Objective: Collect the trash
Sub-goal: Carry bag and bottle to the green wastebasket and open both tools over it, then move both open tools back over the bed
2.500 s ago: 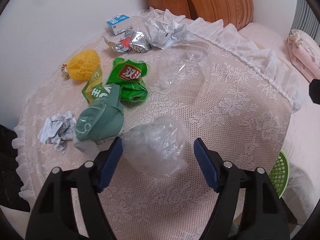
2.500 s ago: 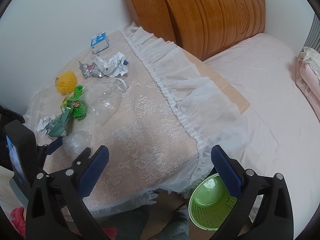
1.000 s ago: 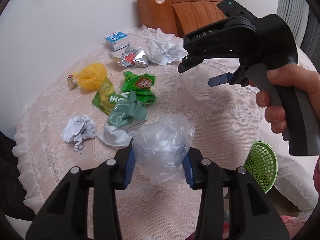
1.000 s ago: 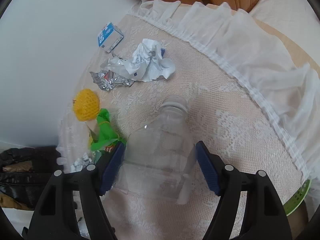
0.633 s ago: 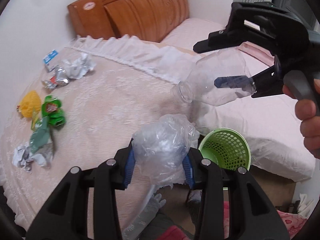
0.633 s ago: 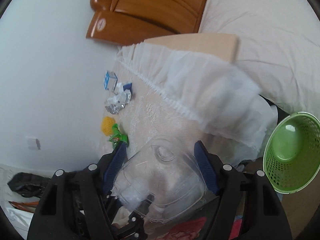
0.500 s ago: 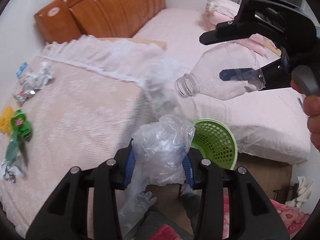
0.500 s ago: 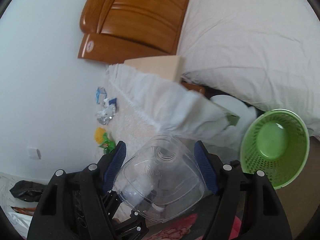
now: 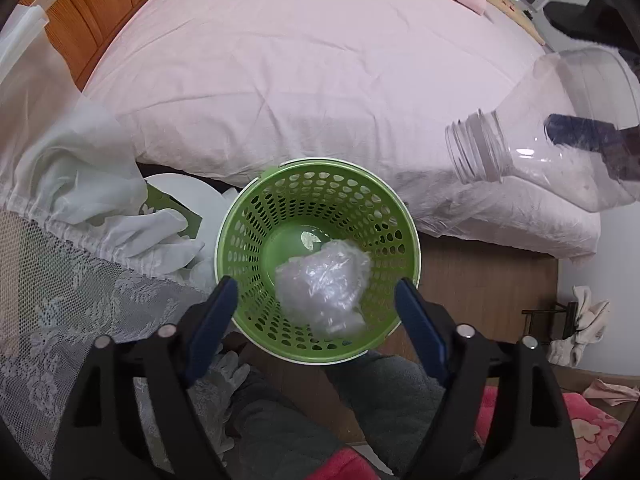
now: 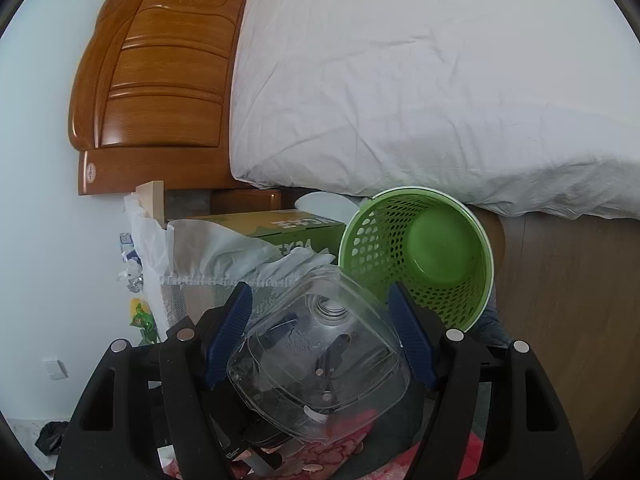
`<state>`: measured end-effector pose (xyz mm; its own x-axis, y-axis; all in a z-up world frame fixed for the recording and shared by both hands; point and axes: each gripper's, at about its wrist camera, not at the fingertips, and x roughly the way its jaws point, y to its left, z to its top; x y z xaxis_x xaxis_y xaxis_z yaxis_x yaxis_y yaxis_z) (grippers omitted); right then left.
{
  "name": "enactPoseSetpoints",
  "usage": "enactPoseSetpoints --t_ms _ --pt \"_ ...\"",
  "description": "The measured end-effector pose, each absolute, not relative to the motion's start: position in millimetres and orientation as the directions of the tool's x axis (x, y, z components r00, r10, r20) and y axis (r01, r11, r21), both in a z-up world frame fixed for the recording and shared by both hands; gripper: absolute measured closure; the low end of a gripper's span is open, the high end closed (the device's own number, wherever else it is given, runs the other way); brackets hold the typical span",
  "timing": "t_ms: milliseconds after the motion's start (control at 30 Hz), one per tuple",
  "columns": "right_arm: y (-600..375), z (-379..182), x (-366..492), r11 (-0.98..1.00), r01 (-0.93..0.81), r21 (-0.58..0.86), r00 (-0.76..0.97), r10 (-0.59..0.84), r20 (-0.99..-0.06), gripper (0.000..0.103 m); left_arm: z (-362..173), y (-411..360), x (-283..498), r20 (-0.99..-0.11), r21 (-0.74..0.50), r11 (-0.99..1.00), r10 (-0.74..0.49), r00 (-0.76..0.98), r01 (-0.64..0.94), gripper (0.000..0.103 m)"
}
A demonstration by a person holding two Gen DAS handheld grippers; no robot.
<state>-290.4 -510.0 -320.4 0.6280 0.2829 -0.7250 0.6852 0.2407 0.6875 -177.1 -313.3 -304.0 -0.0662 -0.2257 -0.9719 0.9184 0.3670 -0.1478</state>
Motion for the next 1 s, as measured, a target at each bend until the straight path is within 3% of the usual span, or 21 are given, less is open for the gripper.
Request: enactPoseSetpoints --t_ms 300,600,733,833,900,1000 --pt "-512.6 -341.5 -292.7 0.248 0.666 0.704 0.627 0.327 -0.708 0.032 -245.7 -299.6 -163.2 -0.956 -0.114 0.426 -0.294 0.018 0.898 0.010" --pt "-480.5 -372.6 -267.0 0.351 0.667 0.657 0.530 0.396 -0.749 0.032 -157.7 -240.3 -117.8 -0.917 -0.074 0.588 -0.357 0.177 0.805 0.008" --pt "-460.1 -409.3 -247.2 0.381 0.686 0.620 0.453 0.443 -0.773 0.032 -144.7 -213.3 -100.6 -0.912 -0.064 0.661 -0.342 0.225 0.747 0.008" --pt "-447.5 -438.5 -231.0 0.382 0.708 0.594 0.391 0.488 -0.780 0.029 -140.6 -196.9 -88.9 -0.916 -0.059 0.712 -0.318 0.246 0.700 0.008" --pt "-444.6 -449.0 -226.8 0.364 0.732 0.576 0.367 0.502 -0.783 0.014 -141.0 -188.0 -83.1 -0.919 -0.063 0.738 -0.306 0.250 0.672 0.008" --pt "-448.2 -441.6 -225.4 0.358 0.754 0.550 0.364 0.469 -0.804 0.011 -135.7 -170.9 -75.6 -0.917 -0.065 0.764 -0.299 0.262 0.642 0.008"
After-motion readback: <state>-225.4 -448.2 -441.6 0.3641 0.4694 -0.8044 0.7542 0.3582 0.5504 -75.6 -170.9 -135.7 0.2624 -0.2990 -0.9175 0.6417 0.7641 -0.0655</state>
